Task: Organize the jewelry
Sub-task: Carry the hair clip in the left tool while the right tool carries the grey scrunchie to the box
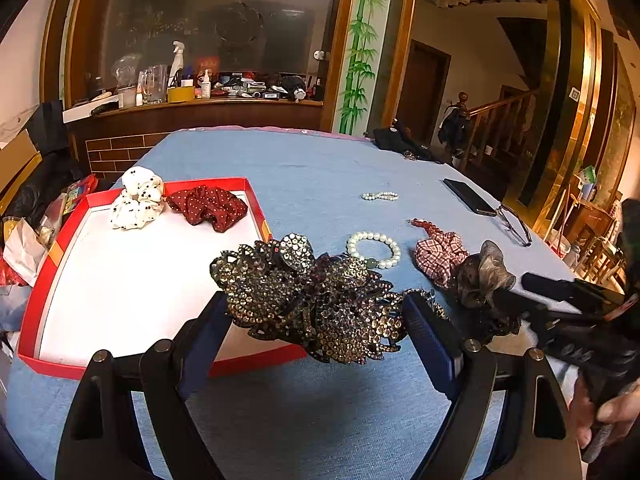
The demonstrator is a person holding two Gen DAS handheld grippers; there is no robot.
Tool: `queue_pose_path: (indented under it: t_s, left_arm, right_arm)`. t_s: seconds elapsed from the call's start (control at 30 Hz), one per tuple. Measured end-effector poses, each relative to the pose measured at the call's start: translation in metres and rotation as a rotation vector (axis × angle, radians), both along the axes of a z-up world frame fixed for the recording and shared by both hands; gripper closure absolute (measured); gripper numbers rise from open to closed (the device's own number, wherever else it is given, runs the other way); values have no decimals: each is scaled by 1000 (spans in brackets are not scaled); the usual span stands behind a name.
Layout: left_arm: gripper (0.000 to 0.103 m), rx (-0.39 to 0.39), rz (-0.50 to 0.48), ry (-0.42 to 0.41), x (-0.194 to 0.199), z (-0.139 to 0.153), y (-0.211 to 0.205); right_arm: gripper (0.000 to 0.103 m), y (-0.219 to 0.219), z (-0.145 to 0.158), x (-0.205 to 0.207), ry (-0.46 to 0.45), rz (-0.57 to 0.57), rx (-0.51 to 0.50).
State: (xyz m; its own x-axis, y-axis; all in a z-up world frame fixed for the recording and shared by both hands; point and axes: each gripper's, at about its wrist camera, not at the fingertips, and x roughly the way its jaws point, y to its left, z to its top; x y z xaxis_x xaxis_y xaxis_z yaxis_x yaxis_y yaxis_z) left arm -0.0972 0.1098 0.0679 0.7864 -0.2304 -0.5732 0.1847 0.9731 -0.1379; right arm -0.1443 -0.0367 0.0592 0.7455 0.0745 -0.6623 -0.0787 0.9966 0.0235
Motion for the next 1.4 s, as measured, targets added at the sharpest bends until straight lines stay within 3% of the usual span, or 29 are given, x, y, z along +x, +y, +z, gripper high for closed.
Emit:
queue_pose_path:
  t_s: [0.03, 0.07, 0.1, 0.13, 0.23, 0.5, 0.67, 1.1, 1.4]
  left_arm:
    - [18, 3, -3, 1, 0, 0, -1]
    - [18, 4, -3, 1, 0, 0, -1]
    - [18, 6, -4, -1, -1, 0, -1]
    - [18, 8, -7, 0, -1, 0, -2]
    - [18, 17, -4, -2, 0, 0, -1]
    - [18, 14, 8, -6, 3, 2, 3]
    - [18, 21, 22, -16, 2, 6, 11]
    - [18, 57, 135, -19, 13, 18, 79]
    - [17, 72, 222, 55, 55, 18, 143]
  right_arm:
    - [41, 2, -4, 3, 13, 3, -18]
    - [52, 4, -10, 9, 37, -4, -51]
    - [64, 4, -18, 16, 69, -21, -75]
    - [85, 2, -24, 20, 92, -29, -73]
    - [91, -10, -28, 23, 109, -54, -9]
    - [92, -9, 19, 4, -13, -3, 98]
    - [92, 7, 36, 4, -32, 47, 127]
    - [91, 93, 61, 32, -20, 258, 172]
    - [91, 164, 44, 81, 73, 357, 199]
